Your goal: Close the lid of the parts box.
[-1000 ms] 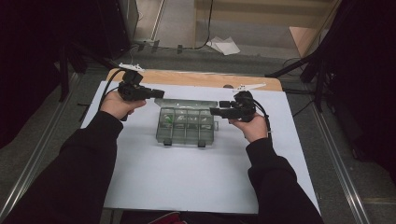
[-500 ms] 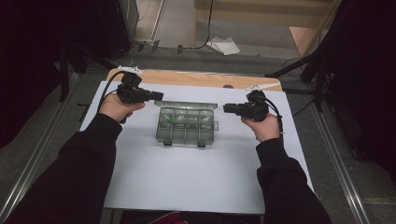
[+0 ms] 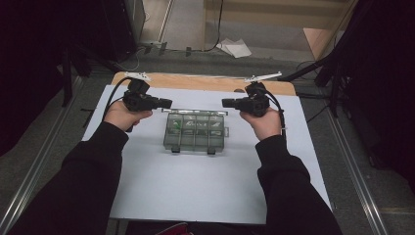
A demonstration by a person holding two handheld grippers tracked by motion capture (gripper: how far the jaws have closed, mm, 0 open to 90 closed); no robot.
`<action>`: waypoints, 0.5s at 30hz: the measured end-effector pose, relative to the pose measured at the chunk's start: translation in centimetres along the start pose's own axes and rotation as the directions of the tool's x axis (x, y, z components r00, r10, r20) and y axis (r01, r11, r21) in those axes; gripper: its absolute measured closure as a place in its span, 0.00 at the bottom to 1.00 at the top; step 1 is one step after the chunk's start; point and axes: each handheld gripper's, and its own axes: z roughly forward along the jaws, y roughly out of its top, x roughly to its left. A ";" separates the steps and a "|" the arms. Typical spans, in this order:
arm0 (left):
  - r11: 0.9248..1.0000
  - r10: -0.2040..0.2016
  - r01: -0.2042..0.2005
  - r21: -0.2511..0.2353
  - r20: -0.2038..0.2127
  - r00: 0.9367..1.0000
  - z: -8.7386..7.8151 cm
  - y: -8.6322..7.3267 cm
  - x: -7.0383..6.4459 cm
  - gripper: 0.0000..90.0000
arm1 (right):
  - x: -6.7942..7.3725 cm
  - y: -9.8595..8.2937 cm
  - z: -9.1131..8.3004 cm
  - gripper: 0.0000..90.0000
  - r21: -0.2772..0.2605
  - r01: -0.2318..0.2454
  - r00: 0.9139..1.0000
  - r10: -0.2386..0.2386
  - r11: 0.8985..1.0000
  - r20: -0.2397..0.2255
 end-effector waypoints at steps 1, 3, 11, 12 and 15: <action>1.000 -0.001 0.001 0.002 0.001 1.000 0.0 0.0 0.0 0.98 | 0.2 -0.1 0.2 1.00 0.001 0.004 1.000 -0.004 1.000 -0.001; 1.000 0.000 0.000 0.002 0.007 1.000 0.0 -0.2 -0.1 0.98 | 0.5 -0.2 0.6 1.00 0.011 -0.001 1.000 0.001 1.000 -0.007; 1.000 0.000 0.000 0.009 0.013 1.000 0.0 -0.9 -0.4 0.98 | 1.1 -1.2 1.7 1.00 0.034 0.009 1.000 -0.008 0.999 -0.027; 1.000 0.003 -0.003 0.012 0.009 1.000 0.0 -1.0 -0.4 0.98 | 1.2 -1.3 1.8 1.00 0.038 0.007 1.000 -0.006 0.999 -0.030; 1.000 0.004 -0.004 0.007 0.012 1.000 -0.1 -1.3 -0.5 0.98 | 1.3 -1.7 2.0 1.00 0.039 0.004 0.999 -0.003 0.999 -0.033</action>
